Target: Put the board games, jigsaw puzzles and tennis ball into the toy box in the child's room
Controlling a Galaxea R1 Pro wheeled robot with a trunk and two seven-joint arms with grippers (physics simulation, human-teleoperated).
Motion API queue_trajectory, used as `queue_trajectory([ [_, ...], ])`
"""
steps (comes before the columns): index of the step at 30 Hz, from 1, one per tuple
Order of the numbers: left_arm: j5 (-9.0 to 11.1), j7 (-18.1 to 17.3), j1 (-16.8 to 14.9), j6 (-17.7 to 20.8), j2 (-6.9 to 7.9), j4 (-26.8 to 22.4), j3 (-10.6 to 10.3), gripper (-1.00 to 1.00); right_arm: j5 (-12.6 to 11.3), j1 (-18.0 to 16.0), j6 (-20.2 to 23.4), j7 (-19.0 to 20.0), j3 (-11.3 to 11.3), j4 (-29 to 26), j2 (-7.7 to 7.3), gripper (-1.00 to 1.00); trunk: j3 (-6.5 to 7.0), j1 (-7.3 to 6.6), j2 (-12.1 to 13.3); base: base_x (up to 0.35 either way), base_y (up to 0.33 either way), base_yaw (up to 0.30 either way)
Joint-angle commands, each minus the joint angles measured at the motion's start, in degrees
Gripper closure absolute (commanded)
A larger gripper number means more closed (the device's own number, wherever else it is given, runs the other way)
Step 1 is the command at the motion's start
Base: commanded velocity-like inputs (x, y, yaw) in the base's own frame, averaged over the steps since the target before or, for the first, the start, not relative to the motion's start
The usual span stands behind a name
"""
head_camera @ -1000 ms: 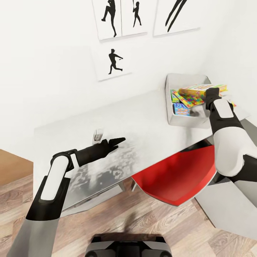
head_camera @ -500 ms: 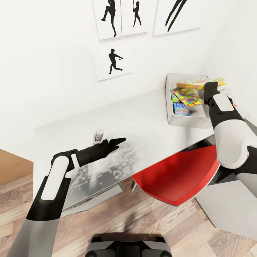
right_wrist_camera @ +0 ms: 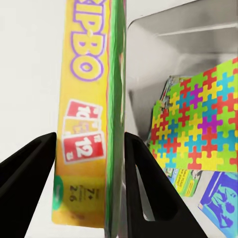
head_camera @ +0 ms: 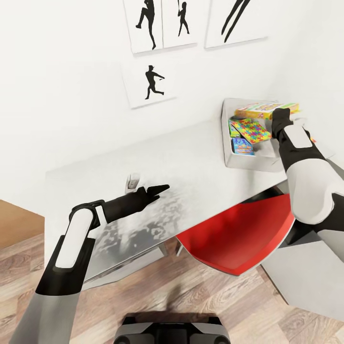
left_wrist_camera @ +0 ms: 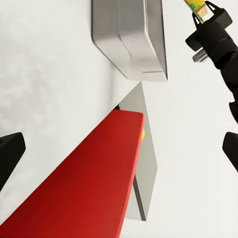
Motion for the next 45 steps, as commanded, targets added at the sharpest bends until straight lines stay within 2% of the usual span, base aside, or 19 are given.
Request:
queue_trajectory([
  [1, 0.26, 0.25, -0.03, 0.22, -0.03, -0.02, 0.02, -1.0, -0.61, -0.05, -0.11, -0.14, 0.01, 0.23, 0.02, 1.0, -0.08, 0.03, -0.09, 0.0, 0.0, 0.0],
  [28, 0.26, 0.27, 0.0, 0.22, -0.03, -0.05, -0.1, -1.0, -0.64, -0.28, -1.35, -0.01, -0.05, 4.27, 0.12, 1.0, -0.08, 0.03, -0.09, 0.0, 0.0, 0.0],
  [45, 0.26, 0.27, 0.0, 0.22, -0.03, -0.03, -0.1, -1.0, -0.69, -0.28, -1.9, -0.01, -0.05, 4.77, 0.07, 1.0, -0.08, 0.03, -0.09, 0.0, 0.0, 0.0],
])
